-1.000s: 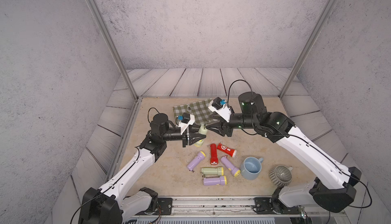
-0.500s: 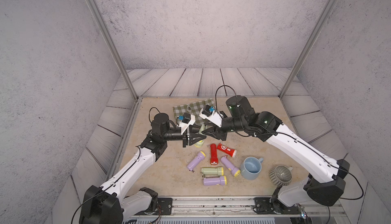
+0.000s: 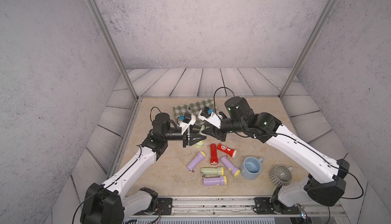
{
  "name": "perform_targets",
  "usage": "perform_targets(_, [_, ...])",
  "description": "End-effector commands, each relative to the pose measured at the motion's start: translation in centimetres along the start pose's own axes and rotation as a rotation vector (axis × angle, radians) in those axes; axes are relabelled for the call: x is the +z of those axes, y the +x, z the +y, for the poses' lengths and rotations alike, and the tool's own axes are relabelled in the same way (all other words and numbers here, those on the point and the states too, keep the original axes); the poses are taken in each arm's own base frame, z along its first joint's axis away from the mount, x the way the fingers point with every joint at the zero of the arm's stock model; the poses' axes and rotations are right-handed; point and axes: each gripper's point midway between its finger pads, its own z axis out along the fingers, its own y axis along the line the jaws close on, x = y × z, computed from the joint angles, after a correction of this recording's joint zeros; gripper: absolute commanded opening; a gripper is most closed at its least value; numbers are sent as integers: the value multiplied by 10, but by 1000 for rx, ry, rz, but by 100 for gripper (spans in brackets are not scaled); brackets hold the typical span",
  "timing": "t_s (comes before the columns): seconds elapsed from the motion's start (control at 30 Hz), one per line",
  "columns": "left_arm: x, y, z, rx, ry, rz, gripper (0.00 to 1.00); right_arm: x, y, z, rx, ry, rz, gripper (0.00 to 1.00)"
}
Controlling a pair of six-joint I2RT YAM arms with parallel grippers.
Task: Close the plug at the bottom of the flashlight
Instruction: Close the plug of the flashlight.
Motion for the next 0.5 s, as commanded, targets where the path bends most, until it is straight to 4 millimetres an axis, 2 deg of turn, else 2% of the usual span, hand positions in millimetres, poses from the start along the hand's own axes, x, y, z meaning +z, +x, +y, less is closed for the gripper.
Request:
perform_targets(0.0, [-3,-21,0,66,-19,-31,0,1,4,14,-22,-37,20,35])
perform_targets(0.1, [-4,-21,1,68,-26,-31,0,4,6,16,-23,-41,35,34])
perform_targets(0.23, [-5,-23,2,73,-41,-33,0,8,10,22,-15,-57,51,25])
perform_targets(0.47, [-8,-26,7,72,-69,-38,0,13,9,36,6,-102,42,17])
